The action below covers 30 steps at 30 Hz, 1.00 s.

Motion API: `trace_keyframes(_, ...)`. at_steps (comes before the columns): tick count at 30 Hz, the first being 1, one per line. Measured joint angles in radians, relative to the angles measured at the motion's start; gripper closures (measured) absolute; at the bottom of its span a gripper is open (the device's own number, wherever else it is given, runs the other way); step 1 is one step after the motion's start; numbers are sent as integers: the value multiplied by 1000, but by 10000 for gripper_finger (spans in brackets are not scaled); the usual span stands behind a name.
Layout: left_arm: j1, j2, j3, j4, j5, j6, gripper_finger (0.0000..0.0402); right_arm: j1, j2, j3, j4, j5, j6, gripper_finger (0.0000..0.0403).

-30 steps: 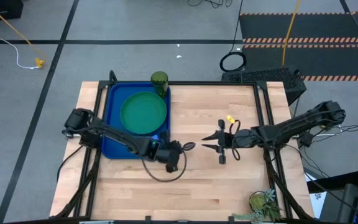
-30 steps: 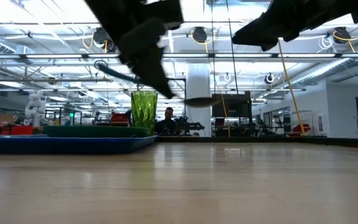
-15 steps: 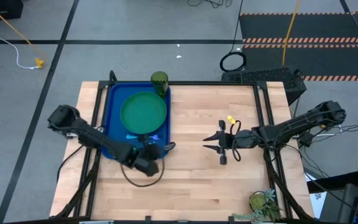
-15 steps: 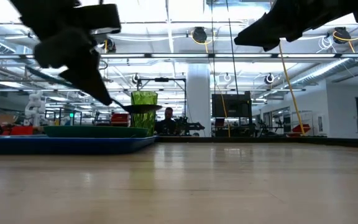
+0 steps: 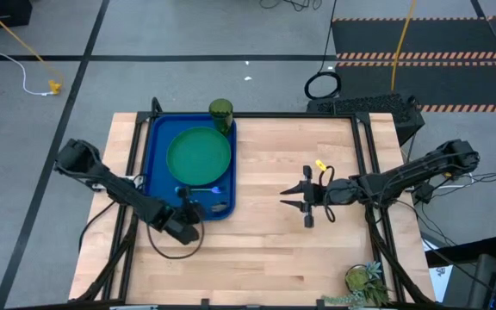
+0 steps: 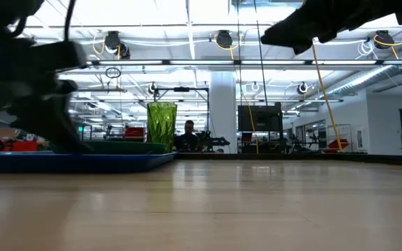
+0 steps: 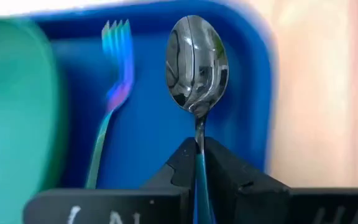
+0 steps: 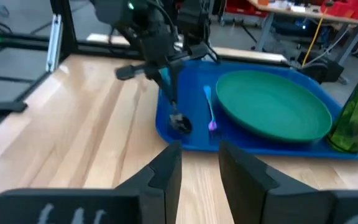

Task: Pick and place plate/cup/fork/spoon on tray
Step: Put the spoon on the blue serving tray to the right of the fork

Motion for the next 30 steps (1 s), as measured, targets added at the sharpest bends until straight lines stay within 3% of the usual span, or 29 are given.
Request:
trace_keyframes(9, 10, -5, -37, 32, 13, 111, 391, -1, 38, 0, 47, 0, -1, 303)
trace_keyframes(16, 49, -3, -81, 86, 46, 173, 365, -3, 84, 0, 51, 0, -8, 303)
trace_keyframes(30, 76, -5, -129, 147, 52, 208, 360, -3, 92, 0, 64, 0, -36, 303)
